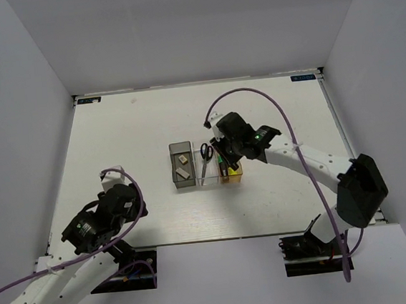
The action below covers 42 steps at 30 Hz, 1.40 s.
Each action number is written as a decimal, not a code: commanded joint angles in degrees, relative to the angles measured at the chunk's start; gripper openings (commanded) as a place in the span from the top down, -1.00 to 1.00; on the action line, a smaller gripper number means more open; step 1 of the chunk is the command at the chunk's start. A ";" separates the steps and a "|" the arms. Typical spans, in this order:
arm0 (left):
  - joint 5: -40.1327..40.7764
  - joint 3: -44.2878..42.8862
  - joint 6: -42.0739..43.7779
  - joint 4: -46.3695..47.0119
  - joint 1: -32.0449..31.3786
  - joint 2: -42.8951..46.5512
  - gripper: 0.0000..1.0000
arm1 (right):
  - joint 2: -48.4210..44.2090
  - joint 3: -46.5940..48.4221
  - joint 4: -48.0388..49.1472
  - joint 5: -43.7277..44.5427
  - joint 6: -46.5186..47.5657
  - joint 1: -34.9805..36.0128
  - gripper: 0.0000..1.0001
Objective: Sort the stationery into containers
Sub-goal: Place the stationery in the storage box, then reset both arms
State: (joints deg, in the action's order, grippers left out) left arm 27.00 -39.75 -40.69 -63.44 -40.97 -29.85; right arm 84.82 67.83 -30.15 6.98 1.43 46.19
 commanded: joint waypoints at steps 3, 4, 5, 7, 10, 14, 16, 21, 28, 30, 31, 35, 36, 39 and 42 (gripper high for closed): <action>2.17 0.46 -2.29 -2.74 0.37 1.46 -0.50 | 4.74 3.36 6.68 6.47 -10.66 -2.33 1.00; 2.26 0.63 -2.47 -2.83 0.37 1.72 -0.50 | 5.88 3.10 7.03 6.46 -10.66 -2.69 1.00; 2.61 0.64 -2.29 -2.83 0.37 1.98 -0.50 | 6.15 2.40 8.25 5.59 -10.75 -3.47 1.00; 2.96 0.29 -2.12 -3.18 0.36 1.55 -0.50 | 7.20 2.13 9.14 4.80 -10.92 -4.09 1.00; 3.14 0.20 -1.94 -3.27 0.36 0.93 -0.50 | 8.08 1.43 9.76 2.43 -10.58 -5.50 0.59; 3.23 0.28 -1.59 -2.74 0.37 0.23 -0.50 | 8.44 1.78 8.71 -3.55 -9.87 -7.35 -0.01; 3.14 0.37 -1.50 -2.30 0.37 0.05 -0.53 | 8.44 1.95 8.27 -5.31 -9.61 -8.13 -0.04; 2.61 0.73 -1.15 -1.43 0.37 -0.21 -0.50 | 7.21 2.48 6.42 -6.37 -8.65 -8.49 0.50; 3.41 -1.56 2.98 1.47 1.50 -4.24 0.97 | -5.18 -5.93 11.85 3.62 -0.13 -11.64 1.00; 2.18 -2.00 5.44 3.49 2.47 -7.84 0.93 | -5.89 -6.48 11.00 5.75 -0.55 -13.14 0.84; -1.22 -2.18 6.75 4.11 4.48 -8.90 0.82 | -5.72 -6.57 8.90 6.54 -0.55 -14.71 0.56; -9.67 -2.35 10.18 10.77 10.44 -15.66 -0.56 | -6.50 -9.72 6.68 8.04 -0.64 -22.79 -0.06; -14.56 -2.87 11.67 11.23 11.69 -17.42 -0.90 | -6.42 -11.04 6.68 7.78 -0.29 -25.43 -0.29; -20.92 -3.49 14.48 14.83 20.02 -20.24 -1.00 | -5.80 -10.71 3.36 10.40 -0.20 -29.58 -0.75; -33.11 -4.81 16.60 16.94 27.23 -23.76 -1.00 | -4.84 -9.91 -0.69 14.98 -0.81 -29.75 -0.81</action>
State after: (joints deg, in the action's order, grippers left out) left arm 7.49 -41.76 -28.05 -51.37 -18.94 -52.51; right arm 80.14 56.97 -27.18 16.95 0.60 16.21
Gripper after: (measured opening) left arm 0.998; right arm 0.900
